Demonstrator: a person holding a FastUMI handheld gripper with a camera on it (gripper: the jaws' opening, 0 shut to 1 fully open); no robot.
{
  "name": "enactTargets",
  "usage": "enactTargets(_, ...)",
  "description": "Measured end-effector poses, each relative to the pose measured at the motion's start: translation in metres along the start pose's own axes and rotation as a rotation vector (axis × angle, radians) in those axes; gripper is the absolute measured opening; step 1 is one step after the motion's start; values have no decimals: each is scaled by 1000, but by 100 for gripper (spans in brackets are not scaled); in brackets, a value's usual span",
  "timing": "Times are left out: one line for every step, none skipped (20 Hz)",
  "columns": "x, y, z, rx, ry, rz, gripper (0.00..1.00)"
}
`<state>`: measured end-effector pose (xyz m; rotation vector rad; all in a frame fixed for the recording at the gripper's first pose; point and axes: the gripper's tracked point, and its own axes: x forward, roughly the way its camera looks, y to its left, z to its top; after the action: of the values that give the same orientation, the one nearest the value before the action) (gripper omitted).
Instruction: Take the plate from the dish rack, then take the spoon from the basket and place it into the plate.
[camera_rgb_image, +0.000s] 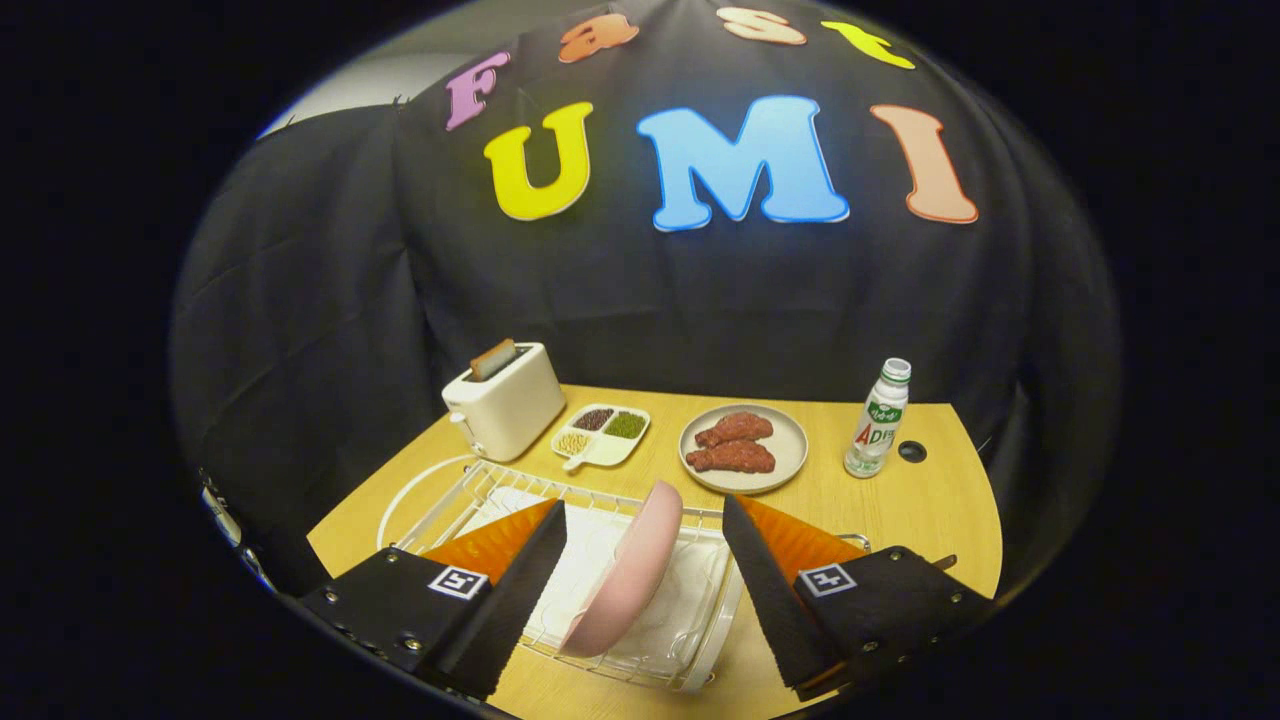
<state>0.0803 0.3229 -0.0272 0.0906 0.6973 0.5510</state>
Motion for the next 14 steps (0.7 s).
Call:
enactTargets(10,0,-9,15,46,3,97)
enactTargets(20,0,-18,28,90,2,98)
enactTargets(27,0,-25,38,125,3,98)
enactTargets(34,-1,-30,43,163,1,97)
enactTargets(40,-2,-37,48,203,2,98)
enactTargets(45,-1,-44,60,248,9,97)
enactTargets(50,3,-50,83,285,23,98)
enactTargets(57,5,-57,100,321,33,98)
enactTargets(61,4,-64,100,359,33,97)
enactTargets(63,4,-69,101,394,35,95)
enactTargets(66,5,-74,114,424,41,95)
enactTargets(63,8,-80,128,461,48,90)
enactTargets(66,10,-84,133,484,51,86)
enactTargets(66,10,-88,127,499,48,81)
